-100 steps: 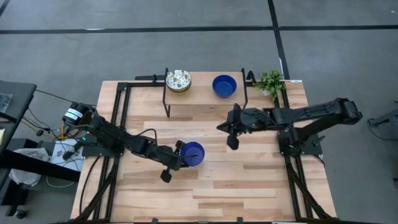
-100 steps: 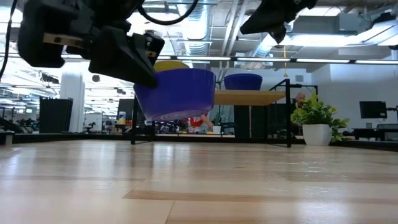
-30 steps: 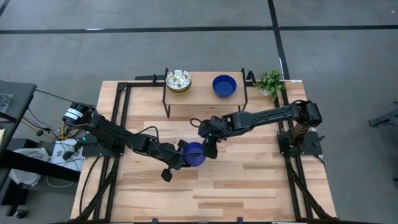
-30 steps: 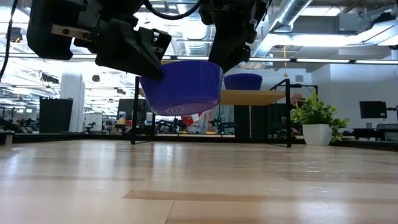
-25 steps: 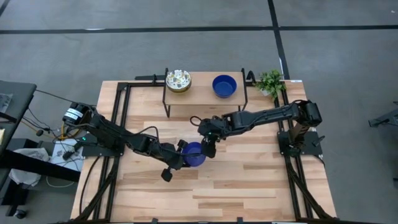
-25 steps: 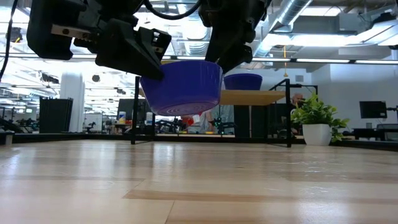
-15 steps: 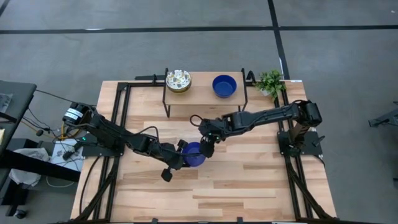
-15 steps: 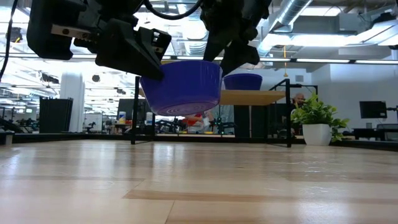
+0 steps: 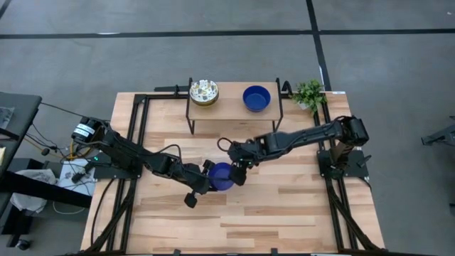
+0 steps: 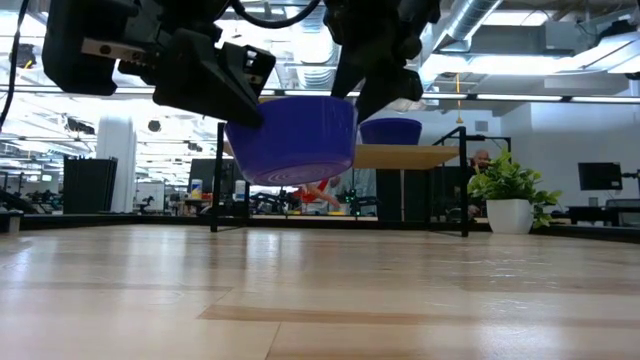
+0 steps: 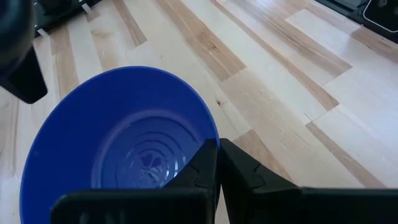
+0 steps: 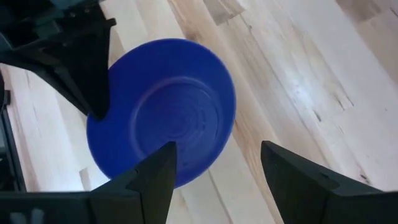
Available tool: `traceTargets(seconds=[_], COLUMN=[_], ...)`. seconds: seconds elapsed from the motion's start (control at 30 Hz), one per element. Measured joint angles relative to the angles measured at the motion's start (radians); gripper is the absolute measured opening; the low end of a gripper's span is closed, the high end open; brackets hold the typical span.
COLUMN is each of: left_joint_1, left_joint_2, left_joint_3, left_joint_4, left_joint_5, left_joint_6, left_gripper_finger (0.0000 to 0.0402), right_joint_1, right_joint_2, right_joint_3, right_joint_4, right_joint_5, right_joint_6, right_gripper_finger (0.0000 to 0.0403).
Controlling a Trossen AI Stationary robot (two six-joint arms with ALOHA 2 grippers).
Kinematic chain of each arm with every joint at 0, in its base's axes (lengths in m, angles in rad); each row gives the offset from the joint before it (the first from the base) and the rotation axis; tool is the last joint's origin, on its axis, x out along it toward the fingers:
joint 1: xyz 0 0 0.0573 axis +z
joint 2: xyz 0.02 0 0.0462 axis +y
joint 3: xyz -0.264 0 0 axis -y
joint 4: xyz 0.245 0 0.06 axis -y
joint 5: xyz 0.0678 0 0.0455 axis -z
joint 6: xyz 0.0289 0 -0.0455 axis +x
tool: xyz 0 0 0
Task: Pick & Place Mini bowls
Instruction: Stack the blue bowl on the top of the blue bowls on the shelf
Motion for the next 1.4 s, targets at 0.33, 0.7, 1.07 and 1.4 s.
traceTargets(seconds=[0.33, 0.7, 1.07, 1.4], left_joint_1=[0.0, 0.0, 0.0, 0.0], left_joint_2=[0.0, 0.0, 0.0, 0.0], left_joint_3=[-0.001, -0.001, -0.001, 0.0], left_joint_4=[0.007, 0.019, 0.023, 0.038], left_joint_5=[0.0, 0.0, 0.0, 0.003], left_joint_6=[-0.003, -0.011, -0.011, -0.015], left_gripper_finger=[0.001, 0.001, 0.001, 0.001], right_joint_1=[0.013, 0.005, 0.005, 0.003], right_joint_2=[0.06, 0.083, 0.084, 0.084], right_joint_3=[-0.001, 0.002, 0.002, 0.002], right_joint_4=[0.024, 0.037, 0.036, 0.027], right_joint_5=[0.014, -0.005, -0.005, -0.031], right_joint_6=[0.0, 0.0, 0.0, -0.025], right_gripper_finger=[0.0221, 0.0217, 0.0154, 0.0017])
